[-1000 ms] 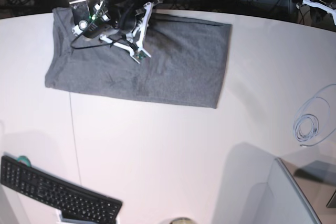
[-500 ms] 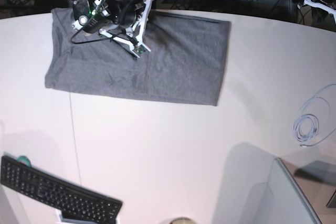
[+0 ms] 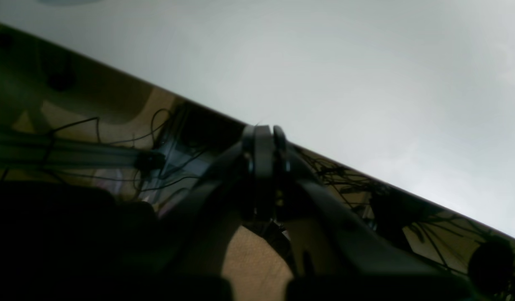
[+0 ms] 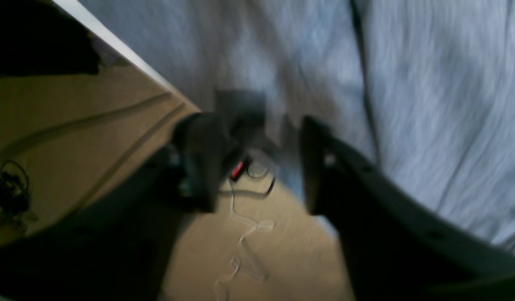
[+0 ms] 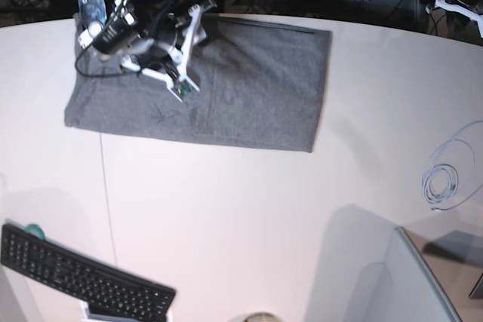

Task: Layout the t-shirt on the table in an organized manner, then fold the t-shirt properly
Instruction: 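Drag the right gripper's edge along the shirt to square the fold, then grasp opposite sides of the folded shirt with both grippers and straighten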

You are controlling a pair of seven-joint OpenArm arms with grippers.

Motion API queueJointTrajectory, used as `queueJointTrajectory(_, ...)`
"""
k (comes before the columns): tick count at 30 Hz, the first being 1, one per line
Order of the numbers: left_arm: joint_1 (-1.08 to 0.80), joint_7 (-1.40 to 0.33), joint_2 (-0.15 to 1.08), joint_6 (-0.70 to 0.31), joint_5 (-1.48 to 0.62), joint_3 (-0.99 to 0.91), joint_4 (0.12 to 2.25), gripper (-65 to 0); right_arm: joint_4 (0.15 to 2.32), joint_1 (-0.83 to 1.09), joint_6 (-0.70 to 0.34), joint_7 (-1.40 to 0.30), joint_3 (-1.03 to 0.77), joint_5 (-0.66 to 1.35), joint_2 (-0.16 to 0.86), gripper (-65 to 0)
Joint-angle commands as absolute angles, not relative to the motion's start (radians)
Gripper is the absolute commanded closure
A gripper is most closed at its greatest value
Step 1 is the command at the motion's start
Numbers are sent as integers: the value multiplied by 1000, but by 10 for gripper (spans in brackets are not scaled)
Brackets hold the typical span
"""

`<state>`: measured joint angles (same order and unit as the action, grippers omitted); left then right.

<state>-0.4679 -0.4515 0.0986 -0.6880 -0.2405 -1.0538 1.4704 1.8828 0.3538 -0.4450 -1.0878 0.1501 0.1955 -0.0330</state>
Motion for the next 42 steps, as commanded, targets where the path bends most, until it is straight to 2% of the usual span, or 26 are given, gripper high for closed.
queueJointTrajectory(1,-473,-429,107,-698,-262,-1027,1501,0,1902,315,-450,-1064,150,206,-38,-189)
queueJointTrajectory(4,-478,-429,70,-698,-262,-957,1557,0,1902,231,-450,-1063,148,206,-64,-9)
queueJointTrajectory(5,-478,-429,58,-698,-262,-941,1578,0,1897,208,-450,-1063,148,206,-67,0)
queueJointTrajectory(11,-478,-430,-10,-698,-257,-786,1698,0,1681,79,-450,-1061,148,206,-94,-8)
queueJointTrajectory(15,-470,-430,-13,-698,-259,-671,1715,0,1558,68,-447,-961,150,205,-117,-8)
queueJointTrajectory(20,-441,-430,-12,-698,-255,-527,1718,0,1409,58,-447,-860,143,202,-84,-8)
queueJointTrajectory(25,-381,-426,-10,-661,-255,-372,1707,0,1587,117,-450,-842,142,205,-67,-14)
queueJointTrajectory(29,-275,-424,-4,-579,-252,-265,1581,0,1767,159,-447,-874,139,205,-25,-17)
queueJointTrajectory(31,-234,-424,15,-549,-214,-226,1514,0,1822,170,-446,-921,73,205,-13,-21)
queueJointTrajectory(33,-217,-423,16,-526,-159,-223,1475,0,1844,186,-450,-958,-56,206,-13,-63)
queueJointTrajectory(36,-209,-421,16,-524,-105,-252,1432,0,1840,189,-473,-969,-272,234,-5,-219)
queueJointTrajectory(39,-199,-420,16,-524,-81,-303,1383,0,1779,180,-601,-1009,-501,314,1,-398)
queueJointTrajectory(41,-180,-420,27,-524,-74,-343,1348,0,1721,147,-691,-1056,-628,341,27,-474)
queueJointTrajectory(42,-174,-420,35,-524,-84,-355,1331,0,1675,130,-698,-1081,-679,346,39,-489)
